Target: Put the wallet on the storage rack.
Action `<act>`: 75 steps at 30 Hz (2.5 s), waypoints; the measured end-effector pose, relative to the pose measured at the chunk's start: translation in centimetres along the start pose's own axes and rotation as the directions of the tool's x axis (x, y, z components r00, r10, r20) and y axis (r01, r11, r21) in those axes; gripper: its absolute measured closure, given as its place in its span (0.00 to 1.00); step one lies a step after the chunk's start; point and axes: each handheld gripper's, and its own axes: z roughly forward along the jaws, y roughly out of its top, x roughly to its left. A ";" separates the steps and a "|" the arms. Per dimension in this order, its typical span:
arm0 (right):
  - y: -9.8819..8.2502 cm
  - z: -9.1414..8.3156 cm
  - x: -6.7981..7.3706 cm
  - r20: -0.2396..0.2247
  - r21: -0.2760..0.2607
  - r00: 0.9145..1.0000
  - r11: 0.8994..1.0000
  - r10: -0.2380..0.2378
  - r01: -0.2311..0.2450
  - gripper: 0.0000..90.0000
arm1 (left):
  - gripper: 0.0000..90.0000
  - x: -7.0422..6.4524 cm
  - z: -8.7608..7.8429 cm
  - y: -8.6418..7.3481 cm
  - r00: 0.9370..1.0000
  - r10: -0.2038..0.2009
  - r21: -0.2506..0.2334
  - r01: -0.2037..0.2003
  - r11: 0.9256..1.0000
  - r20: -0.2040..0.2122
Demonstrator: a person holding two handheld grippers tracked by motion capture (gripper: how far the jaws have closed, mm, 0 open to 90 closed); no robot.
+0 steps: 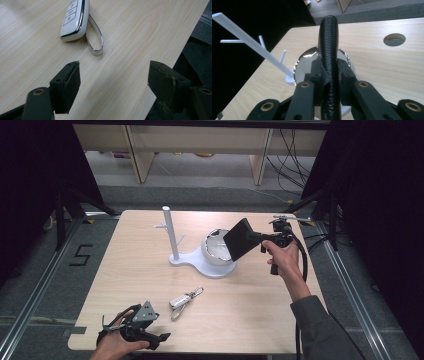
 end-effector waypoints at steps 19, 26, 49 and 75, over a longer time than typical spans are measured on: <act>-0.3 6.1 -0.7 0.038 0.054 0.998 0.998 0.040 -0.042 0.87 | 0.27 0.6 0.2 -0.3 1.000 -0.015 0.015 0.015 1.000 -0.009; -1.0 7.7 -0.5 0.031 0.078 0.998 0.995 0.060 -0.062 0.86 | 0.27 0.5 0.4 -0.4 1.000 -0.014 0.027 0.014 1.000 0.007; -1.0 6.4 -1.9 0.119 0.142 0.993 0.989 0.014 -0.031 0.45 | 0.27 0.5 0.4 -0.5 1.000 -0.008 0.027 0.008 1.000 -0.003; -8.2 -1.6 0.9 0.119 0.076 0.984 0.989 -0.132 0.123 0.33 | 0.22 0.7 0.6 -0.7 0.999 -0.026 0.025 0.026 0.999 -0.027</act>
